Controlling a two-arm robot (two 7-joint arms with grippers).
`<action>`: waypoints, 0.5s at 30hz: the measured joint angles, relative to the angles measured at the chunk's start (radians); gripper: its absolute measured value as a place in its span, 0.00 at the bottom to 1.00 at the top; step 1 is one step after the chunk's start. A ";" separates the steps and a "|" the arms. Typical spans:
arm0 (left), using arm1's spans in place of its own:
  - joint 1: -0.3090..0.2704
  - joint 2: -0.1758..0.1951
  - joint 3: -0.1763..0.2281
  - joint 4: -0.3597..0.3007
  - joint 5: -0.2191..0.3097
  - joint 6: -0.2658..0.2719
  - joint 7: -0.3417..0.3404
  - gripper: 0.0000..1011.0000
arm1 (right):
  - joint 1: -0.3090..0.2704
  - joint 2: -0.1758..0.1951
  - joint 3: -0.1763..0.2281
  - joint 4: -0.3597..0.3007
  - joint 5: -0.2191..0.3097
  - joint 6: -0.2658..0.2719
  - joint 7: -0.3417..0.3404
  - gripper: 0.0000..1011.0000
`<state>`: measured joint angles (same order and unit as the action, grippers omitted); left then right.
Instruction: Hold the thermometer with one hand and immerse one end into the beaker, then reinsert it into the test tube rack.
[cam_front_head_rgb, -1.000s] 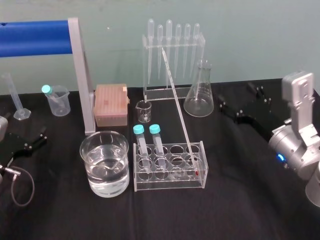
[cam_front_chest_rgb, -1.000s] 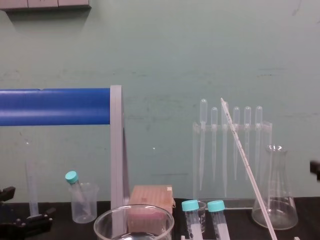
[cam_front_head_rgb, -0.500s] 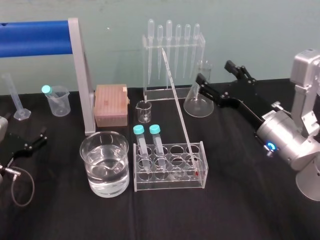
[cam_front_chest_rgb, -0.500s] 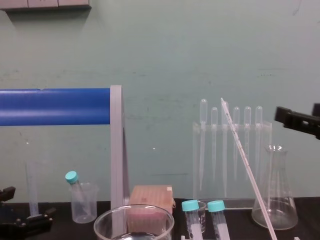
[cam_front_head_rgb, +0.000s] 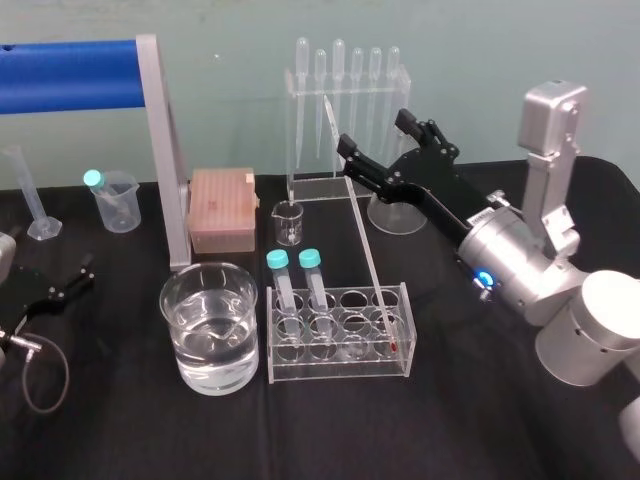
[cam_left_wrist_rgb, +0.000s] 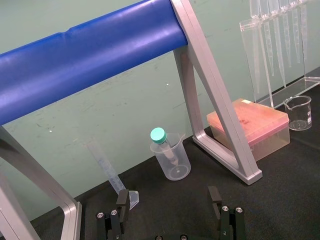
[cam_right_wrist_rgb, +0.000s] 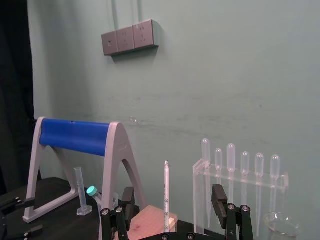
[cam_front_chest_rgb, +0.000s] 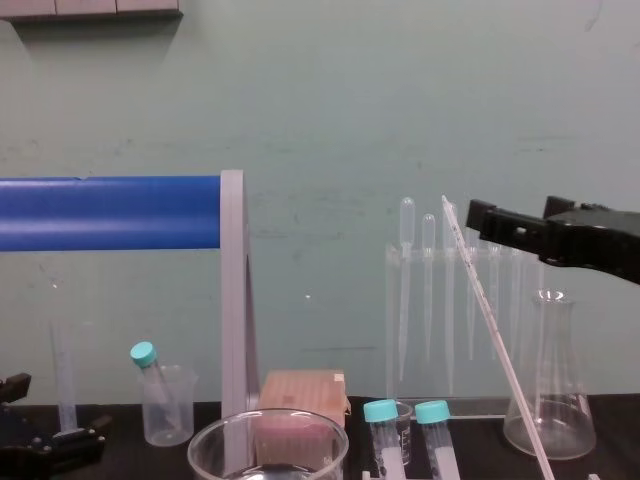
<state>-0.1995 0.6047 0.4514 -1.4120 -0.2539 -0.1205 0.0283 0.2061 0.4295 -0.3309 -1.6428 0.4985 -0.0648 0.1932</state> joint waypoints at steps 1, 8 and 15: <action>0.000 0.000 0.000 0.000 0.000 0.000 0.000 1.00 | 0.000 0.000 0.000 0.000 0.000 0.000 0.000 0.99; 0.000 0.000 0.000 0.000 0.000 0.000 0.000 1.00 | 0.034 -0.059 -0.014 0.034 -0.019 0.065 -0.030 0.99; 0.000 0.000 0.000 0.000 0.000 0.000 0.000 1.00 | 0.058 -0.095 -0.015 0.058 -0.033 0.113 -0.043 0.99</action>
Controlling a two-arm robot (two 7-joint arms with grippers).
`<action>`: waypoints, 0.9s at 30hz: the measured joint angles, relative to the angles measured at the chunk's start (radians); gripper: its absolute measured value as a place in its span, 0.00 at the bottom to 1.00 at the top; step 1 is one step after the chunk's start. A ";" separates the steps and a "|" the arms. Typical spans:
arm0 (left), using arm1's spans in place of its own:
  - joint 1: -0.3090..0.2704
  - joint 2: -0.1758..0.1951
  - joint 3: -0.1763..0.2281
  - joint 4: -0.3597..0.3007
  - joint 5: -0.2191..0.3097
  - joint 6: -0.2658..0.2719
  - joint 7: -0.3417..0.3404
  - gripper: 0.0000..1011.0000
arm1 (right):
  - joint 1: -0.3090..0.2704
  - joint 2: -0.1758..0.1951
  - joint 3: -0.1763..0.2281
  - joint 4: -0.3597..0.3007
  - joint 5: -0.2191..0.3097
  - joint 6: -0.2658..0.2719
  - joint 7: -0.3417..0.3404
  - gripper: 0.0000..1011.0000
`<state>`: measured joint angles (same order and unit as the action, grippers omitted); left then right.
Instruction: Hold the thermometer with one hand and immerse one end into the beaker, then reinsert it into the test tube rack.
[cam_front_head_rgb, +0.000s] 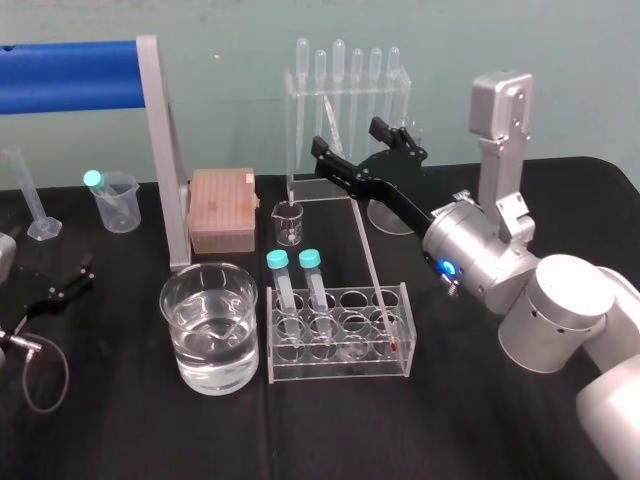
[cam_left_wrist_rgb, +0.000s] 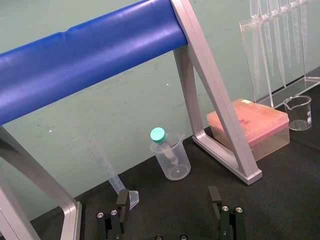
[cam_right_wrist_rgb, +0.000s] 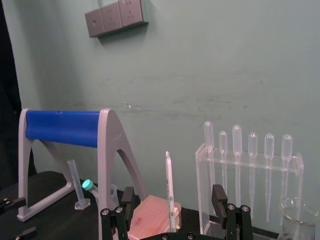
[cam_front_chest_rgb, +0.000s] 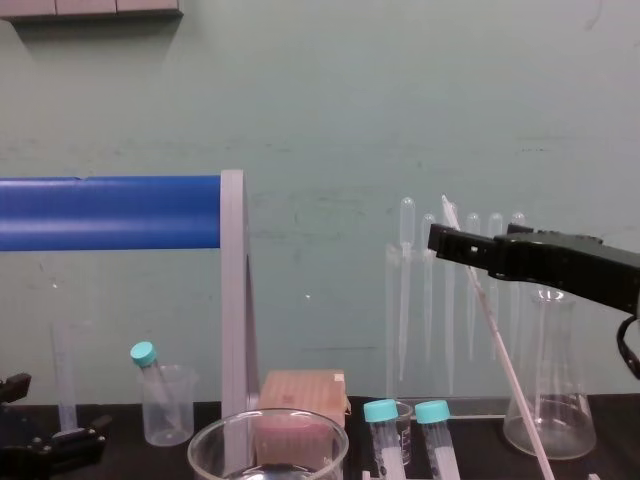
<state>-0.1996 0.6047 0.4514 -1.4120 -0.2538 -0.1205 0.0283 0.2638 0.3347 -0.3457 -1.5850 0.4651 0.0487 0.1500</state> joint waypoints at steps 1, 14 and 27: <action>0.000 0.000 0.000 0.000 0.000 0.000 0.000 1.00 | 0.002 -0.003 0.000 0.003 -0.001 0.006 -0.001 0.99; 0.000 0.000 0.000 0.000 0.000 0.000 0.000 1.00 | 0.014 -0.026 0.019 0.015 -0.015 0.100 0.002 0.99; 0.000 0.000 0.000 0.000 0.000 0.000 0.000 1.00 | 0.005 -0.035 0.037 0.016 -0.034 0.137 0.033 0.99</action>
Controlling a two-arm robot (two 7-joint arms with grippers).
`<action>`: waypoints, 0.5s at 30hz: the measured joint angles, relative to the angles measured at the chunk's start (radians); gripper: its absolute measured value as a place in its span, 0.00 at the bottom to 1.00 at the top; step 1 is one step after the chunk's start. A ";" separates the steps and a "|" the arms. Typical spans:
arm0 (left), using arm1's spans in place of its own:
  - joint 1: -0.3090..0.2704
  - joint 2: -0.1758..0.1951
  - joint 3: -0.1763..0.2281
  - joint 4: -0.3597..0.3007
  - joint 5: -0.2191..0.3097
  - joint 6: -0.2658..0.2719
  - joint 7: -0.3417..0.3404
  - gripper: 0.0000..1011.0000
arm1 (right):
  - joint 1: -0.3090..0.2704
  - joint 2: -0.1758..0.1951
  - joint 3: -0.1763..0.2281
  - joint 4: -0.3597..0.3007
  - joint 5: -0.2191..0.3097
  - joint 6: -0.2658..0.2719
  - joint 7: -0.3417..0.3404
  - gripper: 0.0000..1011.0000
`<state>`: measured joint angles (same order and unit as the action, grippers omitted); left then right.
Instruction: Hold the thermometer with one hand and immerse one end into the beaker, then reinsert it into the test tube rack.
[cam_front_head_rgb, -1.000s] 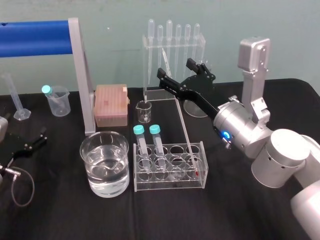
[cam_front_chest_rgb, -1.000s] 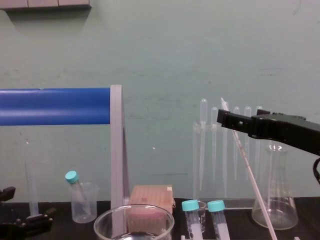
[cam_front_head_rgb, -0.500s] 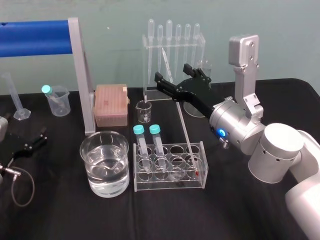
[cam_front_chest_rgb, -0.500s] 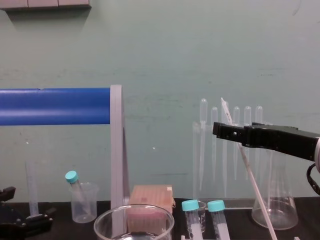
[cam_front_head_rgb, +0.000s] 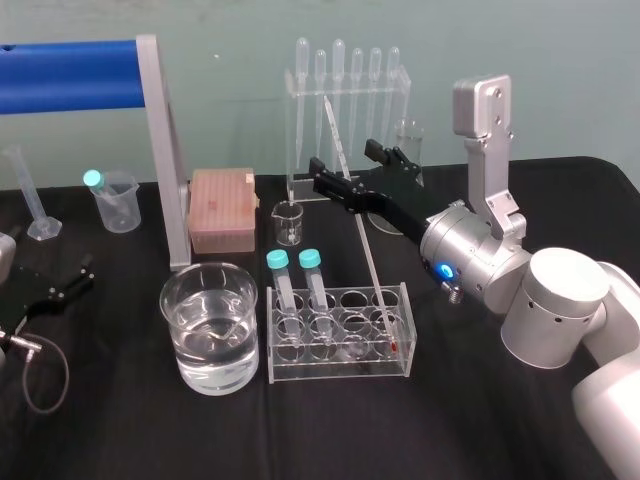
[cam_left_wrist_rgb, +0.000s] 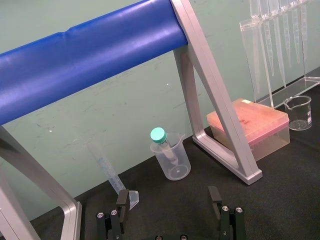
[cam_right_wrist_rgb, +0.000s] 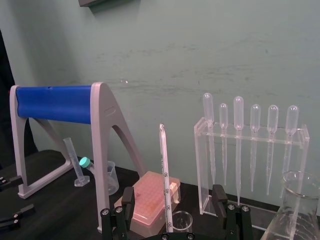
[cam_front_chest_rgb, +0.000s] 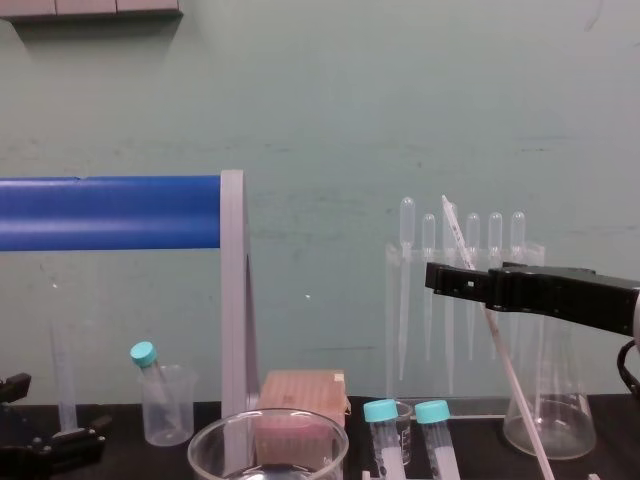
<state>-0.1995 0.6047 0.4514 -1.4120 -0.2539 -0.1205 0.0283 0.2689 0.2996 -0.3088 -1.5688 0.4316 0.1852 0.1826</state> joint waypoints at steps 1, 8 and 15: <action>0.000 0.000 0.000 0.000 0.000 0.000 0.000 1.00 | -0.001 -0.001 0.001 0.000 -0.001 0.001 0.001 0.99; 0.000 0.000 0.000 0.000 0.000 0.000 0.000 1.00 | 0.000 -0.013 0.009 0.009 -0.013 0.009 0.010 0.99; 0.000 0.000 0.000 0.000 0.000 0.000 0.000 1.00 | 0.008 -0.028 0.011 0.030 -0.028 0.014 0.021 0.99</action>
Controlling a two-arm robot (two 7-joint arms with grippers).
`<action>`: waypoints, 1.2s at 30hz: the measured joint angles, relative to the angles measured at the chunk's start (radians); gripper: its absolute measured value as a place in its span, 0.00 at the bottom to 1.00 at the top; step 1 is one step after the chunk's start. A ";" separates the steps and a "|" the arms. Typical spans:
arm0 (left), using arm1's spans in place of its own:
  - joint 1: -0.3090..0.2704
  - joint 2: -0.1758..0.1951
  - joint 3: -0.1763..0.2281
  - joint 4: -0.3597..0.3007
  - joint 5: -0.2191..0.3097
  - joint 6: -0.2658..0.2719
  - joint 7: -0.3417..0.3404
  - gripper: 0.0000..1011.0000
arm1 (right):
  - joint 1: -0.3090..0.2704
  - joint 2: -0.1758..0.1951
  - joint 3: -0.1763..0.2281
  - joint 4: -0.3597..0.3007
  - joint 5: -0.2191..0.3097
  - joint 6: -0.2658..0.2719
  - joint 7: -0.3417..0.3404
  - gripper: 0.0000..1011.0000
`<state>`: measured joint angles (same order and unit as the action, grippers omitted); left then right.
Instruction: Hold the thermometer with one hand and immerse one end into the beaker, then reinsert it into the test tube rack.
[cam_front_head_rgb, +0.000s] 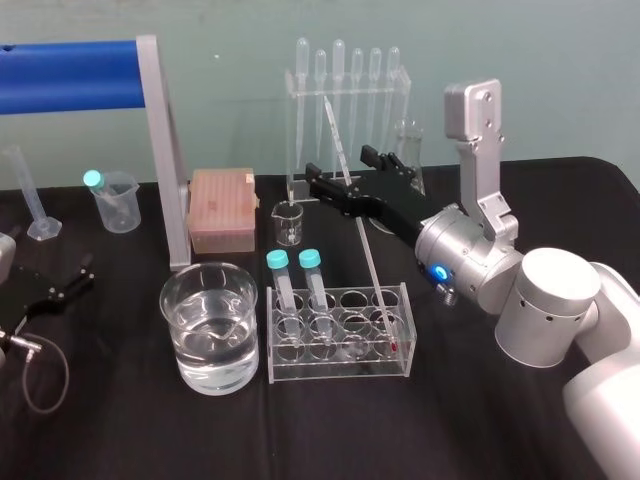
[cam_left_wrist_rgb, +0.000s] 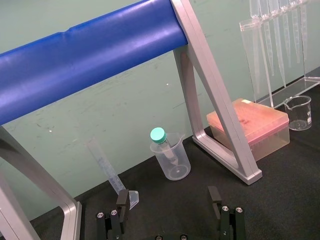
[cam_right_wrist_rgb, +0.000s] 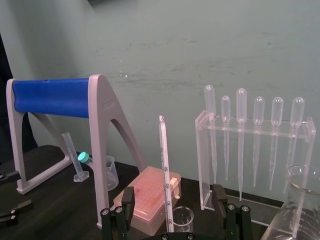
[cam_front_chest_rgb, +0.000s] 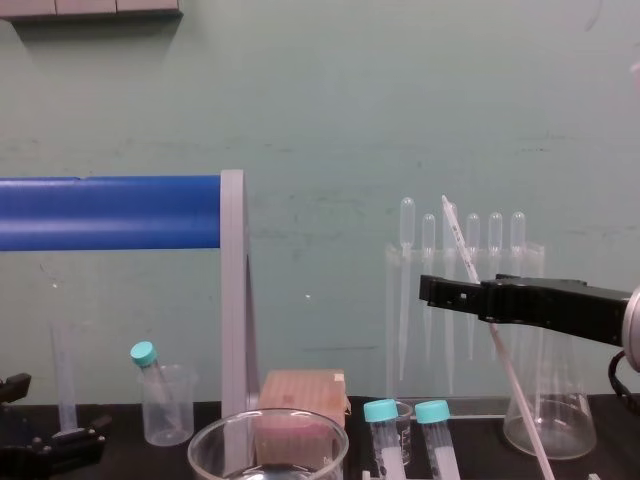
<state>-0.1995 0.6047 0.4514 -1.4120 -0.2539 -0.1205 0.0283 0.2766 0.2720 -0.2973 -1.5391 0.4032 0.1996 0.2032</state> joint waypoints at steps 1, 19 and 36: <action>0.000 0.000 0.000 0.000 0.000 0.000 0.000 1.00 | 0.000 0.000 0.000 0.000 0.000 0.000 0.000 0.99; 0.000 0.000 0.000 0.000 0.000 0.000 0.000 1.00 | 0.002 -0.002 0.000 0.003 -0.002 0.002 0.002 0.99; 0.000 0.000 0.000 0.000 0.000 0.000 0.000 1.00 | 0.001 -0.001 0.000 0.001 0.000 0.000 0.001 0.71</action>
<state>-0.1996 0.6047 0.4514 -1.4120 -0.2539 -0.1205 0.0283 0.2776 0.2713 -0.2974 -1.5381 0.4027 0.1998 0.2045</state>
